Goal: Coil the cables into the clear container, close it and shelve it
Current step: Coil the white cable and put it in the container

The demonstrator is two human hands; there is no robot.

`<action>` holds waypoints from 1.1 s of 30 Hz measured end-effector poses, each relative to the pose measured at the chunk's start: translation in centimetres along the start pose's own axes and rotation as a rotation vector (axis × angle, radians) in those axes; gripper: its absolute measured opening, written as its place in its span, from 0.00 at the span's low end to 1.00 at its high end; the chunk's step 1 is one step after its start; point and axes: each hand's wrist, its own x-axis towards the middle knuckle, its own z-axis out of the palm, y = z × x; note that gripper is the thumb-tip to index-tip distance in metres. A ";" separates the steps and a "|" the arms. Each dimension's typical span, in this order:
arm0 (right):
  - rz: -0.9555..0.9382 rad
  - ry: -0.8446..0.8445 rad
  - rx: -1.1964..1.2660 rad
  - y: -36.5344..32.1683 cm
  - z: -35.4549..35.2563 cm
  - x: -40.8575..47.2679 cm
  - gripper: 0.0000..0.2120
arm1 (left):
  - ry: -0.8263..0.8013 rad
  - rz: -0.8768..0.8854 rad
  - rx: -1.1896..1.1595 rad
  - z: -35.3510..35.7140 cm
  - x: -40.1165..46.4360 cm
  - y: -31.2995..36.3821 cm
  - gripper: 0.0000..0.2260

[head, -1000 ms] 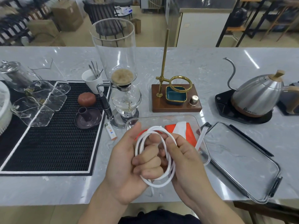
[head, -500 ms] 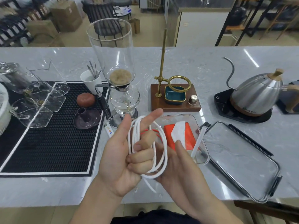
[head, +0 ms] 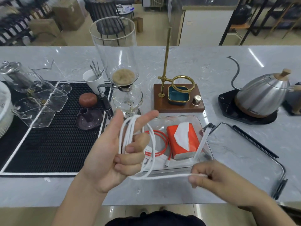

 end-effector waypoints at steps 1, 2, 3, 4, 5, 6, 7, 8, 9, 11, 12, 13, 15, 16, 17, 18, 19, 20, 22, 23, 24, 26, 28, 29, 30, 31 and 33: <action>-0.003 0.040 0.026 -0.1 -0.6 0.1 0.15 | 0.003 -0.029 0.009 0.0 0.1 -0.2 0.30; 0.004 0.076 0.091 -0.3 -1.0 0.4 0.15 | 0.000 -0.055 0.012 0.0 0.2 -0.5 0.30; 0.018 0.112 0.174 -0.5 -1.2 0.7 0.15 | -0.007 -0.077 0.012 0.1 0.3 -0.7 0.31; 0.031 0.143 0.252 -0.8 -1.4 1.1 0.14 | -0.015 -0.095 0.012 0.2 0.5 -0.9 0.31; 0.033 0.168 0.316 -1.0 -1.5 1.4 0.14 | -0.017 -0.110 0.016 0.3 0.6 -1.0 0.32; 0.026 0.186 0.360 -1.3 -1.6 1.8 0.14 | -0.014 -0.121 0.025 0.4 0.7 -1.2 0.32; 0.019 0.204 0.389 -1.5 -1.7 2.1 0.14 | -0.001 -0.127 0.037 0.5 0.8 -1.3 0.33; 0.021 0.225 0.404 -1.8 -1.7 2.3 0.13 | 0.016 -0.129 0.053 0.5 0.8 -1.4 0.33; 0.029 0.252 0.415 -2.1 -1.8 2.5 0.12 | 0.038 -0.132 0.077 0.6 0.9 -1.5 0.33; 0.040 0.315 0.433 -2.6 -1.9 2.8 0.10 | 0.084 -0.149 0.134 0.8 0.9 -1.8 0.34; 0.030 0.347 0.448 -3.0 -2.0 2.9 0.09 | 0.103 -0.163 0.166 0.9 0.9 -2.0 0.35; 0.017 0.378 0.466 -3.3 -2.0 3.0 0.09 | 0.123 -0.179 0.201 1.0 0.9 -2.3 0.35; -0.009 0.431 0.501 -4.1 -1.9 3.2 0.08 | 0.166 -0.203 0.296 1.1 1.0 -2.7 0.35; -0.017 0.448 0.508 -4.4 -1.8 3.3 0.08 | 0.186 -0.210 0.349 1.2 1.1 -3.0 0.34; -0.021 0.460 0.506 -4.8 -1.6 3.4 0.07 | 0.203 -0.216 0.404 1.4 1.1 -3.2 0.34; -0.025 0.472 0.494 -5.2 -1.4 3.5 0.06 | 0.225 -0.224 0.457 1.4 1.2 -3.5 0.33; -0.032 0.485 0.475 -5.6 -1.2 3.6 0.05 | 0.255 -0.235 0.511 1.5 1.3 -3.7 0.33; -0.042 0.503 0.451 -5.9 -0.9 3.7 0.05 | 0.296 -0.247 0.565 1.6 1.4 -4.0 0.32; -0.071 0.559 0.337 -6.4 -0.3 3.7 0.04 | 0.415 -0.268 0.637 2.1 1.7 -4.4 0.32; -0.100 0.595 0.239 -6.6 0.2 3.7 0.04 | 0.490 -0.257 0.662 2.4 2.1 -4.7 0.32; -0.140 0.638 0.126 -6.6 0.8 3.6 0.04 | 0.568 -0.220 0.671 2.6 2.5 -5.1 0.31; -0.225 0.725 -0.106 -6.9 2.3 3.4 0.04 | 0.725 -0.084 0.588 2.8 3.4 -5.7 0.27; -0.288 0.725 -0.239 -7.4 3.5 3.2 0.06 | 0.844 0.035 0.516 2.3 3.8 -5.9 0.23; -0.325 0.682 -0.265 -7.5 4.1 3.1 0.07 | 0.841 0.060 0.531 2.1 3.9 -5.9 0.22; -0.353 0.623 -0.288 -7.4 4.8 3.2 0.11 | 0.802 0.077 0.568 2.0 3.9 -5.8 0.21; -0.367 0.559 -0.314 -7.2 5.5 3.3 0.17 | 0.765 0.106 0.599 2.0 3.7 -5.7 0.20; -0.354 0.461 -0.379 -6.5 6.9 3.5 0.26 | 0.776 0.190 0.589 1.7 3.5 -5.5 0.18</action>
